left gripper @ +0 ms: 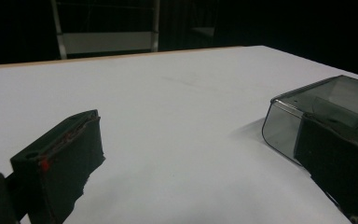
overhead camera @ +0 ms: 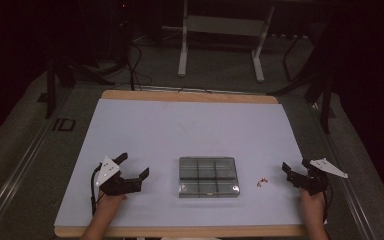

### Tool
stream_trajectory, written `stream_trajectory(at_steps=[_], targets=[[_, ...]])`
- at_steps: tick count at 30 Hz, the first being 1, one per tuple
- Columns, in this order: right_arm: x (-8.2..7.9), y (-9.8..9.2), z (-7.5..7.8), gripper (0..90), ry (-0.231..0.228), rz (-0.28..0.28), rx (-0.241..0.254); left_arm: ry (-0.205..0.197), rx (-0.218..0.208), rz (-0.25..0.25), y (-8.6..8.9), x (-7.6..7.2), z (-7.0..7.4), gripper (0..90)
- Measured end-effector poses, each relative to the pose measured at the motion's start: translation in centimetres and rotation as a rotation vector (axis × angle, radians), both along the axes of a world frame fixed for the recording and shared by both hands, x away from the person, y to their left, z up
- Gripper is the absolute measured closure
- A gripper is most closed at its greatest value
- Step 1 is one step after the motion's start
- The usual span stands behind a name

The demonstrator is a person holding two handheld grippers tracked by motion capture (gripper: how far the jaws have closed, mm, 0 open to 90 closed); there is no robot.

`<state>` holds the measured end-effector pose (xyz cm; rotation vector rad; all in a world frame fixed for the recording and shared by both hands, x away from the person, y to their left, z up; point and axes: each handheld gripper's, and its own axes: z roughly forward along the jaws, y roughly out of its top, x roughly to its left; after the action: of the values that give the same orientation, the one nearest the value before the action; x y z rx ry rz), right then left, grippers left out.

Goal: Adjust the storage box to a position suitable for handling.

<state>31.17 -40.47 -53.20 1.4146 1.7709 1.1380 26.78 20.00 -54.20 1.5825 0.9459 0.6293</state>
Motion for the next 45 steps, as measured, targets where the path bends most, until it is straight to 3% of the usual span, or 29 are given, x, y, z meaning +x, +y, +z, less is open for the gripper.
stream_trajectory(at_steps=[7, 13, 20, 26, 28, 31, 33, 34, 35, 36, 37, 42, 45], targets=[[-0.1, 0.0, 0.1, 14.0, 0.0, 0.003, 0.007, 0.005, 0.005, 0.006, -0.2, 0.0, 0.0, 2.0], [-0.1, -0.7, 0.1, 14.2, 0.0, 0.022, 0.066, 0.013, 0.018, -0.005, -0.3, 0.0, 0.1, 2.0], [-0.2, -0.3, 0.0, 14.3, -0.005, 0.021, 0.039, 0.019, -0.002, -0.003, -0.1, 0.1, 0.0, 2.0], [-0.2, -0.4, 0.0, 14.2, -0.002, 0.054, 0.041, 0.029, 0.016, -0.027, -0.2, 0.2, 0.1, 2.0], [0.0, -0.4, 0.1, 14.2, 0.014, 0.072, 0.037, 0.081, 0.011, -0.088, -0.3, 0.6, 0.3, 2.0], [0.3, 0.1, 0.3, 14.2, 0.032, 0.159, -0.002, 0.108, 0.051, -0.157, -0.7, 0.7, 0.6, 2.0], [0.4, 0.4, 0.6, 14.3, 0.049, 0.213, 0.0, 0.122, 0.088, -0.203, -1.1, 0.8, 0.8, 2.0], [0.4, 0.4, 0.6, 14.3, 0.049, 0.213, 0.0, 0.122, 0.088, -0.203, -1.1, 0.8, 0.8, 2.0], [0.5, 0.8, 0.9, 14.2, 0.069, 0.271, 0.01, 0.14, 0.096, -0.24, -1.4, 0.9, 1.0, 2.0], [0.5, 0.8, 0.9, 14.2, 0.069, 0.271, 0.01, 0.14, 0.096, -0.24, -1.4, 0.9, 1.0, 2.0], [0.6, 1.2, 1.3, 14.2, 0.091, 0.335, 0.016, 0.144, 0.11, -0.27, -1.7, 0.9, 1.2, 2.0], [0.3, 2.7, 1.8, 13.7, 0.133, 0.446, -0.055, 0.146, 0.127, -0.326, -2.3, 0.8, 1.8, 2.0], [0.2, 3.2, 1.8, 14.1, 0.156, 0.528, -0.046, 0.15, 0.135, -0.353, -2.7, 0.7, 2.1, 2.0]])
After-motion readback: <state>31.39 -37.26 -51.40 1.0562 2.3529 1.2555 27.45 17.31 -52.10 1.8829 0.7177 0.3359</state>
